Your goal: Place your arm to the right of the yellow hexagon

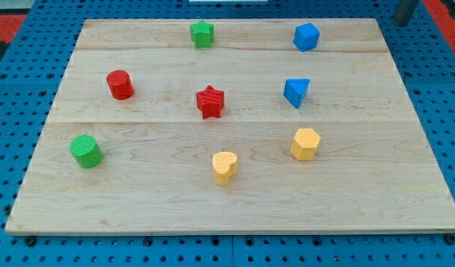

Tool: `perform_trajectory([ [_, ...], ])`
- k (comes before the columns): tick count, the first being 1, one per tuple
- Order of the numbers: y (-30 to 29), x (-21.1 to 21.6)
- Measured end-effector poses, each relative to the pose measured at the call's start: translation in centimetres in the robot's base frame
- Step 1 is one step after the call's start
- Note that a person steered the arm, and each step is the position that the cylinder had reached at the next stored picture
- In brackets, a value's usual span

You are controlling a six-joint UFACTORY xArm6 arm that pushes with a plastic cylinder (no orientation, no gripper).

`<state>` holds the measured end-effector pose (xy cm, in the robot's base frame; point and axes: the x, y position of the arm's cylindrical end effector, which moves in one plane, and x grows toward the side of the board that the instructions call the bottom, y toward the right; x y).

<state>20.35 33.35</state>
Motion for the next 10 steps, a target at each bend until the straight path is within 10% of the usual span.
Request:
perform_trajectory([
  [10,-10.6,3.5],
])
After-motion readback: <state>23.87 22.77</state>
